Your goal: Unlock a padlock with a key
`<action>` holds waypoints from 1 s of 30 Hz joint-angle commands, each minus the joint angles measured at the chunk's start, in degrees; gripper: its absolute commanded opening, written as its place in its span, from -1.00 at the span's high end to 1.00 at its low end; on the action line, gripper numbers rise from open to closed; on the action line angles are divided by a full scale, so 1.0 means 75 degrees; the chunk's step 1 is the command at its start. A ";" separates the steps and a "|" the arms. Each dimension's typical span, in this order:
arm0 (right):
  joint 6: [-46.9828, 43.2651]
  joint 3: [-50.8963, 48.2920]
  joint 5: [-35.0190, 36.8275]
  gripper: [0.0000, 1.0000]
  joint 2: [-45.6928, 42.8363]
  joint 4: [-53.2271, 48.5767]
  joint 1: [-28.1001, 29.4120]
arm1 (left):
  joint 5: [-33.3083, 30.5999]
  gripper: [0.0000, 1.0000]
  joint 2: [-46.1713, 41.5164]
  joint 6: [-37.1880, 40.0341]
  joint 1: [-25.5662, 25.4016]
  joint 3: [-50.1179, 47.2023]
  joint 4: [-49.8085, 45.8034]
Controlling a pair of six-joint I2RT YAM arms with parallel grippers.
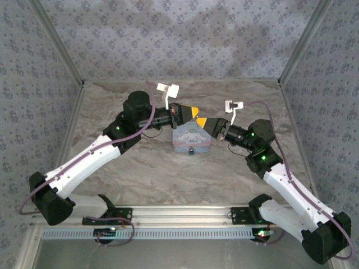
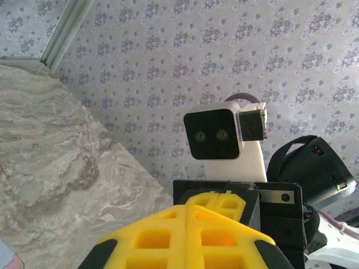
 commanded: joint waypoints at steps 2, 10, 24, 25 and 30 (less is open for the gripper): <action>-0.0207 0.0146 0.0361 1.00 -0.0264 -0.0034 -0.0099 | -0.0050 1.00 -0.0247 -0.0052 -0.0004 -0.0066 0.0336; -0.0465 0.0192 0.0515 1.00 -0.0423 -0.0145 -0.0148 | 0.0007 1.00 -0.0239 -0.0059 0.0001 -0.0120 0.0297; -0.0679 0.0338 0.0505 1.00 -0.0358 -0.0442 -0.0064 | 0.0317 0.65 -0.0026 -0.0097 -0.0012 0.0075 0.0192; -0.0675 0.0343 0.0491 1.00 -0.0350 -0.0432 -0.0072 | 0.0343 0.68 -0.0016 -0.0100 -0.0013 0.0090 0.0191; -0.0651 0.0368 0.0438 1.00 -0.0305 -0.0403 -0.0072 | 0.0457 0.76 0.0129 -0.0054 -0.0074 0.0215 0.0089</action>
